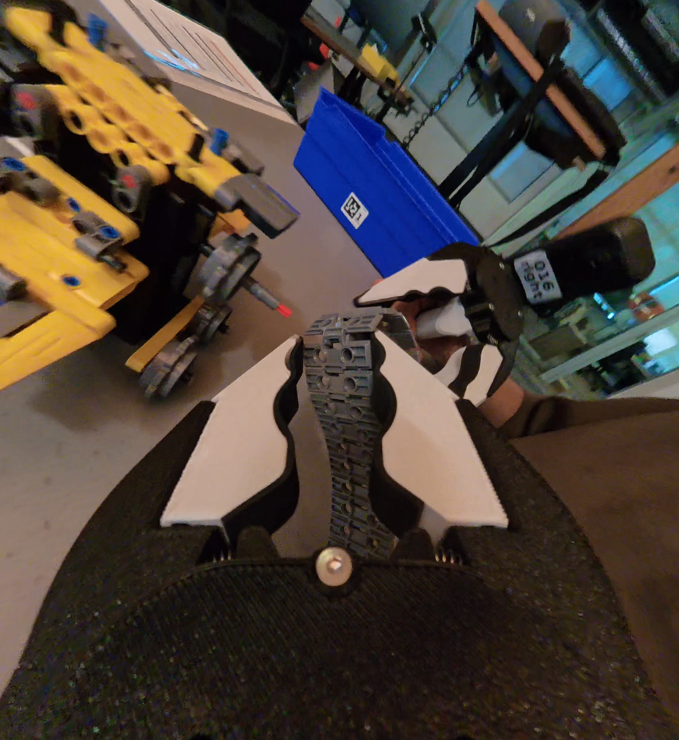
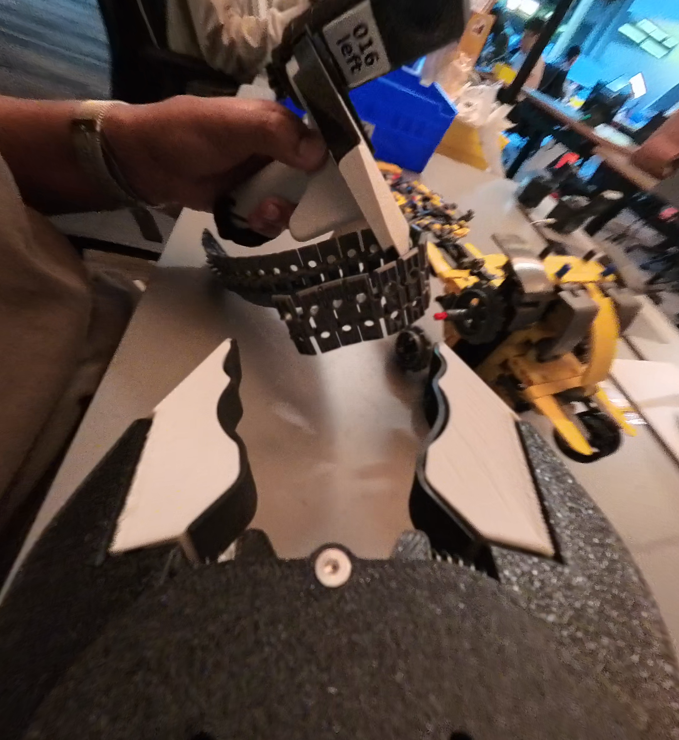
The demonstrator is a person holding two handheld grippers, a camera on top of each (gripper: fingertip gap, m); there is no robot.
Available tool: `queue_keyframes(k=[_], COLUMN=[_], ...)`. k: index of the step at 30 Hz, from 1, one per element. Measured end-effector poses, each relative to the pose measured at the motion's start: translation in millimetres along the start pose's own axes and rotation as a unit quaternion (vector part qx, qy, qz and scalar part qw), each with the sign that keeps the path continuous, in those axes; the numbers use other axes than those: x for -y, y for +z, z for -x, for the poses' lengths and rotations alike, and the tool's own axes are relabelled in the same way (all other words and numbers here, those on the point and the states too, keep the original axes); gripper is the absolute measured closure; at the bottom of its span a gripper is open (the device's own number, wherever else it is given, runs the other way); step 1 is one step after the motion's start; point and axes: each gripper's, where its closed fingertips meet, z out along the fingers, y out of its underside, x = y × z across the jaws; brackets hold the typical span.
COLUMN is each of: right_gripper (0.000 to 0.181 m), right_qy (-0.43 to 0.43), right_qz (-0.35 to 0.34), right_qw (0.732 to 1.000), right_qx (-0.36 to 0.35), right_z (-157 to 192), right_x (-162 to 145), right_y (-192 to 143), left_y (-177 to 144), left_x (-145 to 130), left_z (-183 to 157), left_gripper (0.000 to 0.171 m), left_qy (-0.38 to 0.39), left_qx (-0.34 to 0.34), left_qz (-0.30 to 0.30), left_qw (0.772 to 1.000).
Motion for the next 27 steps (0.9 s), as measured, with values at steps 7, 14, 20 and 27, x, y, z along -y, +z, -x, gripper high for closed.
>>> queue_keyframes(k=[7, 14, 20, 27], right_gripper=[0.097, 0.148, 0.124, 0.137], right_qy=[-0.206, -0.431, -0.519, -0.585], right_qz=[0.04, 0.028, 0.11, 0.144], right_qw=[0.965, 0.869, 0.815, 0.771], right_qx=[-0.156, -0.241, -0.234, -0.207], right_z=[-6, 13, 7, 14], right_x=[8, 22, -1, -10], right_y=[13, 13, 17, 28], left_y=[-10, 3, 13, 24], left_x=[6, -14, -27, -44], left_z=[5, 1, 6, 3], left_gripper=[0.142, 0.146, 0.146, 0.147], left_qy=[-0.069, -0.07, -0.08, -0.08], left_qx=[-0.041, -0.044, -0.036, -0.035], left_qz=[-0.027, 0.037, 0.102, 0.16], left_qw=[0.996, 0.996, 0.991, 0.983])
